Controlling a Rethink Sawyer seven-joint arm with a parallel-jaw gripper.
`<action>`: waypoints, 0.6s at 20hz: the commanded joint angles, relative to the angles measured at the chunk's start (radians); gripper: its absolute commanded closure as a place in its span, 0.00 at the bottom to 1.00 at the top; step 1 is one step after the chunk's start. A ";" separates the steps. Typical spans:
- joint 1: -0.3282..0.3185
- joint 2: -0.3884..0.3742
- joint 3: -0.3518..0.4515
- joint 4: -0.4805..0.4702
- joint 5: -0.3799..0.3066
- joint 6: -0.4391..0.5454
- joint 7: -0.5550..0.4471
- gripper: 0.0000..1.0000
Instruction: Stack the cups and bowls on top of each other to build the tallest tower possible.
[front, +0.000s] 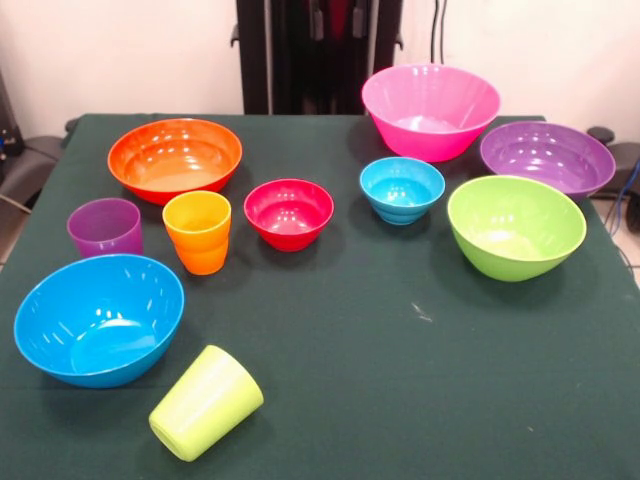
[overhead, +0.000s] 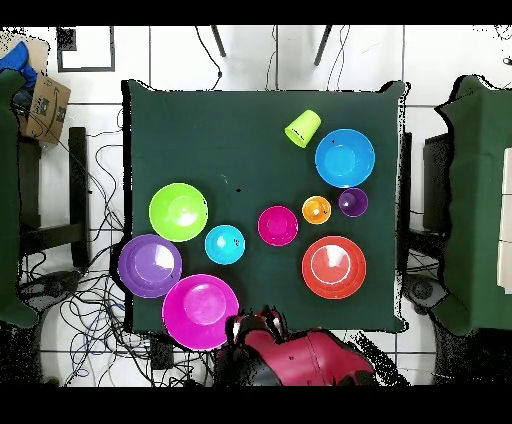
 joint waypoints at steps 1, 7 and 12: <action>0.081 0.150 -0.155 -0.077 -0.118 -0.128 0.134 0.00; 0.138 0.227 -0.262 -0.103 -0.139 -0.220 0.132 0.00; 0.185 0.308 -0.349 -0.123 -0.126 -0.299 0.134 0.00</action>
